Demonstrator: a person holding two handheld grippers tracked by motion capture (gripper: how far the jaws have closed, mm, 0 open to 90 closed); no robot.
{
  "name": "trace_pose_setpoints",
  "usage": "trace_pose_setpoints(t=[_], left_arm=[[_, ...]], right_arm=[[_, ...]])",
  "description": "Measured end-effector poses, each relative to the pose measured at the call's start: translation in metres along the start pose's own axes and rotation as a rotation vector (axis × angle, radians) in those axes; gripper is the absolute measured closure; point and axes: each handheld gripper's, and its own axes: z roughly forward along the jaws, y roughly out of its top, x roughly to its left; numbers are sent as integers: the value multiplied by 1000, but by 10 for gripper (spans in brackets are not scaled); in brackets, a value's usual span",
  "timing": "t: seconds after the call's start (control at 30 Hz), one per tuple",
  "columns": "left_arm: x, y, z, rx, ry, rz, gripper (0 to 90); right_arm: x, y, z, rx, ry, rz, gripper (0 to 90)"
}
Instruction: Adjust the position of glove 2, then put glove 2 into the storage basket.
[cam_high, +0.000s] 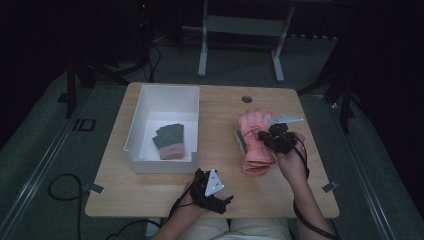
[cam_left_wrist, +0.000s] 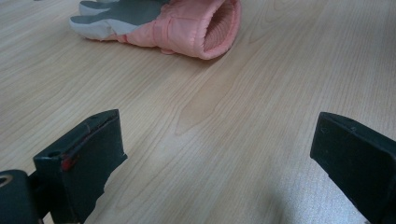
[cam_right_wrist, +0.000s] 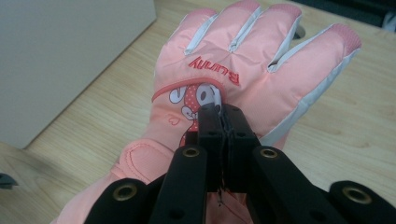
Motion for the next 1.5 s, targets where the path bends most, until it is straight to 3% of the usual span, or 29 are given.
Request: trace_pose_setpoints(t=[0.1,0.47,0.7,0.8,0.97,1.17,1.37,1.5], left_arm=[[0,0,0,1,-2,-3,24],[-1,0,1,1,-7,-7,24],[0,0,1,5,-10,-2,24],[1,1,-1,-15,-32,-28,24],[2,1,-3,-20,-18,-21,24],[0,3,-3,-22,-54,-15,24],[-3,15,-8,-45,-96,-8,24],[-4,30,-15,-64,-89,9,31]], right_arm=[[-5,-4,8,13,11,26,876],[-14,-17,37,85,22,44,874],[-10,-15,49,120,19,12,864],[-10,-16,56,136,19,-2,854],[-10,-20,64,150,21,-13,838],[-13,-16,56,132,45,8,786],[-15,-12,30,77,57,-14,700],[-24,-12,13,45,61,-28,657]])
